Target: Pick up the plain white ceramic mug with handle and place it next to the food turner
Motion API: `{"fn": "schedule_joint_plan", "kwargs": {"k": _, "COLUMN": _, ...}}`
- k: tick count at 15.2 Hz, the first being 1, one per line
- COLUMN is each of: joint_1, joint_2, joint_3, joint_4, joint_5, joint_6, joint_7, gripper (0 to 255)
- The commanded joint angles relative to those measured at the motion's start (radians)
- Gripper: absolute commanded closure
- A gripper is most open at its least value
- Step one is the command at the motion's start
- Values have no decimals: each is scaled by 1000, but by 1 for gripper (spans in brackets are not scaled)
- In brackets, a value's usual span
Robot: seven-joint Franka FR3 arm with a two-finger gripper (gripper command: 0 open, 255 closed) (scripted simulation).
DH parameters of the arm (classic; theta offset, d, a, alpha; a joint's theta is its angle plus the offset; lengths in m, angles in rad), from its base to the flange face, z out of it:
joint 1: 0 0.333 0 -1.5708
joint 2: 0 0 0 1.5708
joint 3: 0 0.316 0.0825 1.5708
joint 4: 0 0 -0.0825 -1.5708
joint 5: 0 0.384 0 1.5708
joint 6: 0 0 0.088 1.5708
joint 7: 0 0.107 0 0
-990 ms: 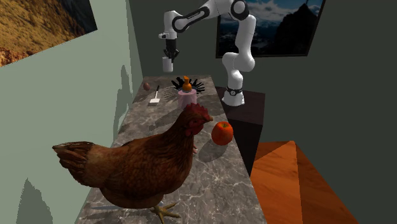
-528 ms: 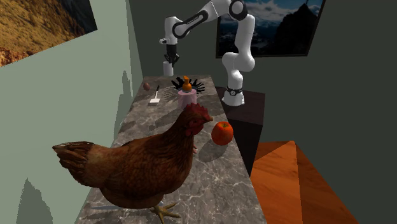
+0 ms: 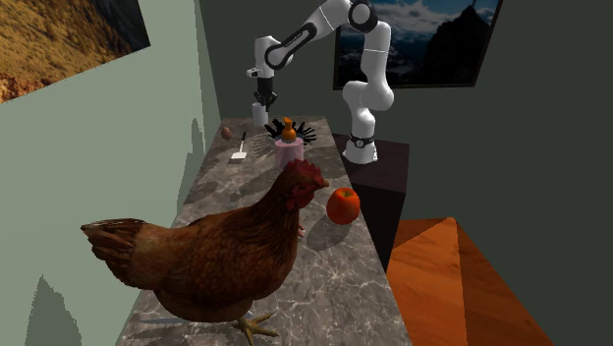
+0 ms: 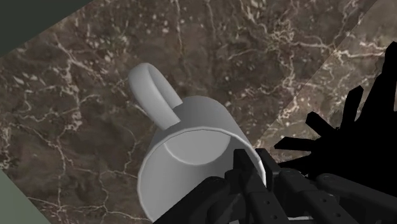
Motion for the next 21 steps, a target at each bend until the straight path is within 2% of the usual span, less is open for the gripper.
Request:
{"fn": "schedule_joint_plan", "kwargs": {"k": 1, "joint_1": 6, "joint_2": 22, "joint_3": -13, "joint_4": -19, "joint_5": 23, "joint_6": 32, "joint_7": -20, "gripper": 255}}
{"fn": "schedule_joint_plan", "kwargs": {"k": 9, "joint_1": 6, "joint_2": 22, "joint_3": -13, "joint_4": -19, "joint_5": 23, "joint_6": 32, "joint_7": -20, "gripper": 255}}
{"fn": "schedule_joint_plan", "kwargs": {"k": 10, "joint_1": 6, "joint_2": 22, "joint_3": -13, "joint_4": -19, "joint_5": 23, "joint_6": 32, "joint_7": -20, "gripper": 0}}
{"fn": "schedule_joint_plan", "kwargs": {"k": 15, "joint_1": 6, "joint_2": 22, "joint_3": -13, "joint_4": -19, "joint_5": 23, "joint_6": 32, "joint_7": -20, "gripper": 0}}
{"fn": "schedule_joint_plan", "kwargs": {"k": 18, "joint_1": -24, "joint_2": -72, "joint_3": 34, "joint_4": 32, "joint_5": -66, "joint_6": -76, "joint_7": 47, "gripper": 0}}
{"fn": "schedule_joint_plan", "kwargs": {"k": 19, "joint_1": -32, "joint_2": -90, "joint_3": 47, "joint_4": 48, "joint_5": -80, "joint_6": -105, "joint_7": 58, "gripper": 0}}
{"fn": "schedule_joint_plan", "kwargs": {"k": 21, "joint_1": -33, "joint_2": -90, "joint_3": 48, "joint_4": 48, "joint_5": -79, "joint_6": -105, "joint_7": 57, "gripper": 0}}
